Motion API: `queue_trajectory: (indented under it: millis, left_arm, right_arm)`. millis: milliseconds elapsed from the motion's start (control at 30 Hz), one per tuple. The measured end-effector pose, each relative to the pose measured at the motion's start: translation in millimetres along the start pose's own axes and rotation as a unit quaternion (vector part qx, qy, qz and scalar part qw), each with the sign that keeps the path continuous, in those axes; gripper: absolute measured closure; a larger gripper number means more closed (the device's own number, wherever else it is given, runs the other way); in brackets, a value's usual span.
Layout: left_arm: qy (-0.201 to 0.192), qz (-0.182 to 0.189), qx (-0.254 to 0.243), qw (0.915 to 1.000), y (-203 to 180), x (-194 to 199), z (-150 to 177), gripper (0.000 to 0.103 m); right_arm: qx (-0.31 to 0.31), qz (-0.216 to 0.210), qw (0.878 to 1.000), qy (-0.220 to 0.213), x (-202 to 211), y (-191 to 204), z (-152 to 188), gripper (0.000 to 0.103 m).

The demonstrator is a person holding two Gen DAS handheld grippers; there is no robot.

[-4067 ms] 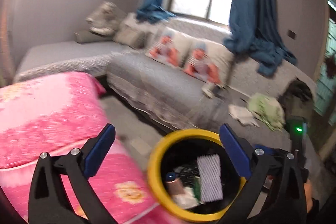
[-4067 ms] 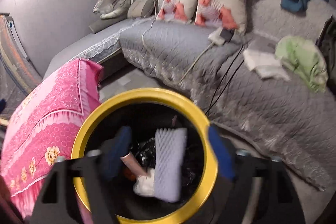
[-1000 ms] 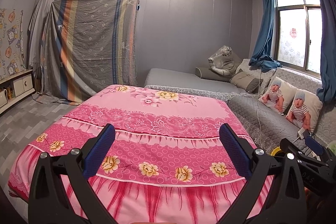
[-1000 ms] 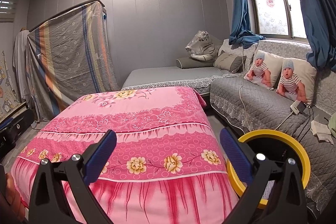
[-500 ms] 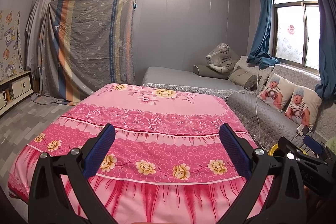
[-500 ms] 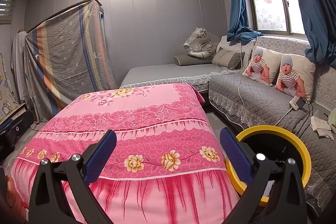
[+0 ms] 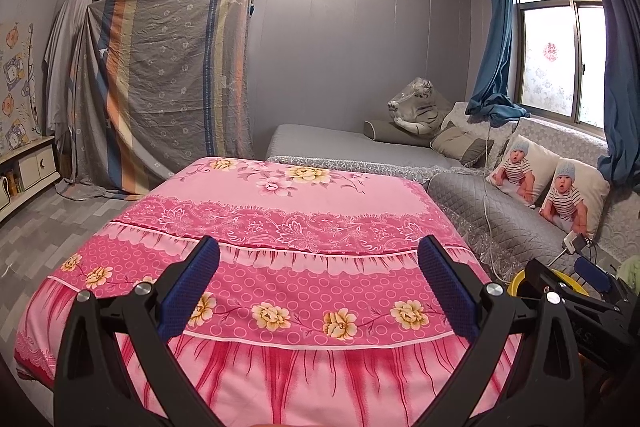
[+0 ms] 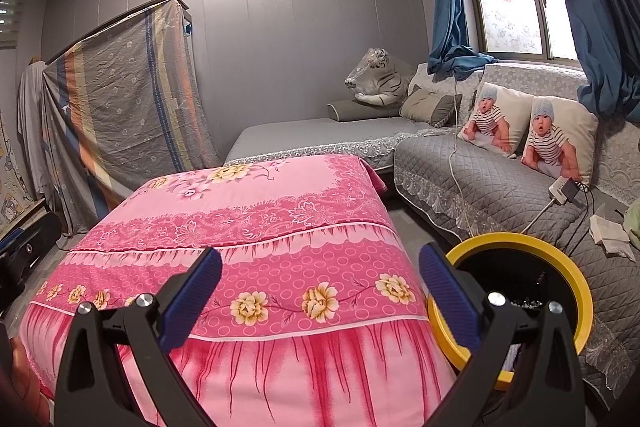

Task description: Collect trash

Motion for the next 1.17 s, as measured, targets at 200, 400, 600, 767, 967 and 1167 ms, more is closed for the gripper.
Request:
queue_trajectory:
  millis: [200, 400, 600, 767, 967, 1167]
  left_arm:
    - [0.001, 0.002, 0.000, 1.0000, -0.4, -0.4, 1.1, 0.008]
    - [0.002, 0.003, 0.000, 1.0000, -1.2, -1.5, 1.4, 0.008]
    - [0.003, 0.004, -0.001, 1.0000, -1.7, -2.2, 1.8, 0.008]
    - [0.006, 0.011, -0.002, 0.9999, -1.9, -5.0, 1.8, 0.008]
    - [0.010, 0.019, 0.001, 0.9998, -3.2, -6.8, 1.8, 0.008]
    - [0.013, 0.025, 0.005, 0.9996, -3.1, -6.4, 1.2, 0.008]
  right_arm:
    - [-0.002, 0.001, 1.000, 0.005, -2.3, -0.6, 2.2, 0.008]
    - [-0.003, 0.003, 1.000, 0.005, -2.4, -1.3, 2.1, 0.008]
    - [-0.002, 0.003, 1.000, 0.006, -3.1, -1.3, 2.0, 0.008]
    - [-0.002, 0.003, 1.000, 0.007, -3.7, -1.2, 2.3, 0.008]
    - [-0.002, 0.003, 1.000, 0.008, -3.7, -1.5, 2.5, 0.008]
    - [-0.003, 0.003, 1.000, 0.008, -4.1, -1.6, 2.3, 0.008]
Point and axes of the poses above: each gripper's, at about its wrist camera, not at the fingertips, and x roughly against the way its jaws point, y to its left, z to its underside, the point moved 9 cm from there along -x, roughly the way its jaws point
